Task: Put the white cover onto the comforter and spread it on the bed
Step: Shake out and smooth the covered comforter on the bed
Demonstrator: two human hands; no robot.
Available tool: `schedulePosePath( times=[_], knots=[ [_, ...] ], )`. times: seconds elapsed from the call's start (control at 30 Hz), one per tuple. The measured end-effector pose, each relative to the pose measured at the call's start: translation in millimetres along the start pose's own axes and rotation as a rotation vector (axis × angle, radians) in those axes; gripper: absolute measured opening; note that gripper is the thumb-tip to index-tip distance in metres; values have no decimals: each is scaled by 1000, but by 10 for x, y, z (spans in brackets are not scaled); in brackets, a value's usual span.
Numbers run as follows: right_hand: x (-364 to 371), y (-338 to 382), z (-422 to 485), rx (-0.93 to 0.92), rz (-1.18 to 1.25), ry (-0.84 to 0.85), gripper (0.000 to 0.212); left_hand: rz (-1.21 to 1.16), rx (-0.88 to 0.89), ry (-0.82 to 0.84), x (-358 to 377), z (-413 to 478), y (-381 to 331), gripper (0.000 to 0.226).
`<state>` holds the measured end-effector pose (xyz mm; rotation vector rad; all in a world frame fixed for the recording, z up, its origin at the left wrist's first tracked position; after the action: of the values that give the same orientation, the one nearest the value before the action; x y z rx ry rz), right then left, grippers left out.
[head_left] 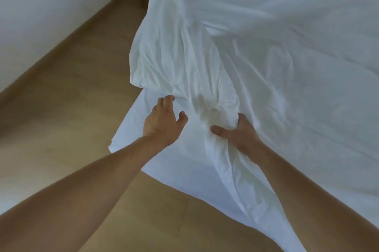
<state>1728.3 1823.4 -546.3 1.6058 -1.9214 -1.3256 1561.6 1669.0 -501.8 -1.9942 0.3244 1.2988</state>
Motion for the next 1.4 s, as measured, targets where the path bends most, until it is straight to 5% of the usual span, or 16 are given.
schedulePosePath(
  times=[0.07,0.13,0.2,0.27,0.33,0.43,0.6,0.7,0.77,0.87,1.0,1.2,1.3,1.4],
  knots=[
    [134,83,221,-28,74,-35,129,-68,-16,-28,-157,65,178,55],
    [270,128,252,-25,-44,-57,101,-194,-49,-102,-373,175,353,57],
    [584,110,135,-35,-454,62,63,-316,-77,-253,-651,278,527,61],
    [967,35,7,-110,-808,203,47,-345,-40,-506,-1053,301,651,67],
    [1196,-35,-54,-157,-933,306,52,-298,-12,-660,-1368,308,735,70],
    [1317,55,3,-219,-978,343,51,-323,-9,-677,-1601,344,915,74],
    [1421,449,35,-242,-634,130,103,-1331,-144,-700,-1600,380,1724,71],
    [1657,645,257,-170,-718,8,120,-1378,-66,-780,-1836,314,1939,68],
    [1857,723,392,-82,-855,-45,104,-1100,-171,-658,-1932,316,1997,75],
    [2044,743,422,15,-950,-57,61,-800,-385,-68,-1664,435,2292,93],
    [2054,769,73,45,-901,-173,35,-870,-521,486,-1106,168,2808,69],
    [2090,511,-706,-43,-547,-752,59,-804,-404,487,-1639,348,3038,45],
    [2234,119,-937,93,-28,-891,60,-500,-377,555,-1669,257,3096,28],
    [2445,-401,-1034,287,800,-1069,38,-370,-451,746,-1302,-44,3377,38]
  ],
)
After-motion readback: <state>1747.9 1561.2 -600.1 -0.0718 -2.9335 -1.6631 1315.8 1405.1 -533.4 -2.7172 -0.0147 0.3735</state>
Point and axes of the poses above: each hand's wrist, its own z-axis towards the middle knuckle, its own x-axis out of the palm, y = z × x, the point moved 7 cm from there along z, towards the middle knuckle, and after that the axes turned 15 degrees about y, right-handed, at the moved point
